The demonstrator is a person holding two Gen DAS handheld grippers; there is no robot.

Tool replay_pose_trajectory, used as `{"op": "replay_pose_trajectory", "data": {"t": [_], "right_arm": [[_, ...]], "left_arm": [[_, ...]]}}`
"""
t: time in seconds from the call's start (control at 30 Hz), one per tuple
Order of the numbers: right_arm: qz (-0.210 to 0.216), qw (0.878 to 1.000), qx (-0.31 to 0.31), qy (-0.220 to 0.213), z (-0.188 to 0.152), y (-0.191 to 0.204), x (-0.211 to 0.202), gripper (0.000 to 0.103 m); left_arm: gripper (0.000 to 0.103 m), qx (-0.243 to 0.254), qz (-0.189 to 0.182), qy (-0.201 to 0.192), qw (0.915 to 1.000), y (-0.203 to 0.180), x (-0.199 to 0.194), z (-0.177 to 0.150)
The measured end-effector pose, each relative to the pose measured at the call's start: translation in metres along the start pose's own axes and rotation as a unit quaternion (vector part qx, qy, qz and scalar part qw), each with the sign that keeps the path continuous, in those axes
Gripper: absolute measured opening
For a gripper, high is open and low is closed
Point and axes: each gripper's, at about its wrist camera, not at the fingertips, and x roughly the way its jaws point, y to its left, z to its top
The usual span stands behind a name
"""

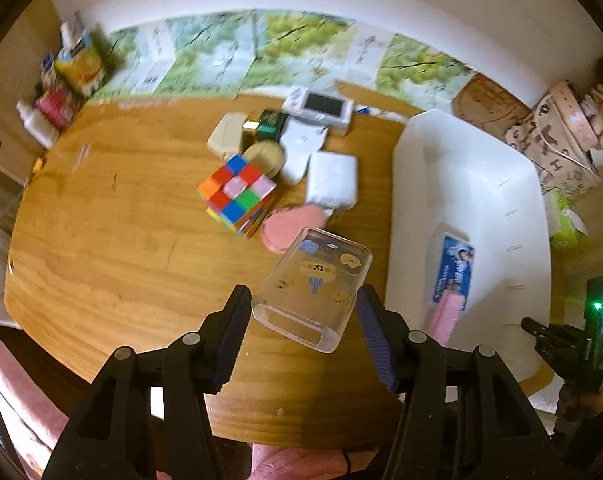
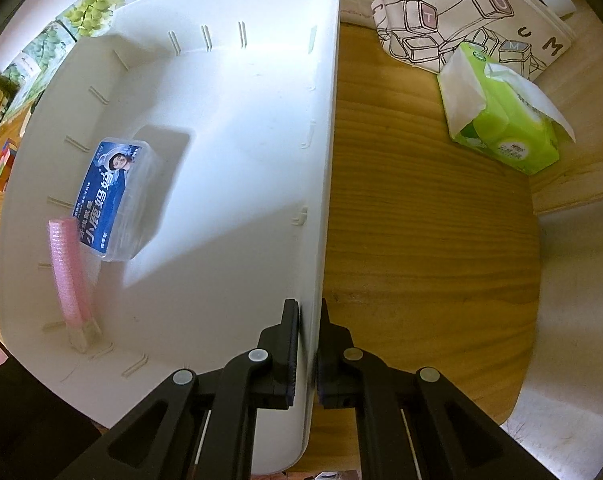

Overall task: Organize rigid objects
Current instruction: 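Carry the clear plastic box over the tray with the left gripper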

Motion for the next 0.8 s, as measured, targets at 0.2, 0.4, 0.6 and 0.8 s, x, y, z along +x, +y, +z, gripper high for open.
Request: {"op": "replay_pose_trajectory", "data": {"t": [0.2,0.4,0.6,0.8], "right_arm": [[0.011,1.000,0.010,-0.005,-0.002,-0.007,-0.001,0.007],[0.015,1.000,0.020,-0.009,-0.004,-0.015,-0.001,0.007],[0.019,0.999,0.025,-0.012,-0.007,-0.021,-0.003,0.007],[0.020,0.999,0.026,-0.011,-0.005,-0.021,-0.003,0.007]], "left_arm": [[0.059,0.031,-0.019,-0.014,0.9993,-0.023,-0.009,0.007],[0.058,0.060,-0.053,-0.018,0.9966,-0.043,-0.007,0.009],[0.058,0.101,-0.093,-0.027,0.9901,-0.073,-0.007,0.005],[0.058,0.147,-0.128,-0.034,0.9801,-0.102,-0.004,-0.005]]}}
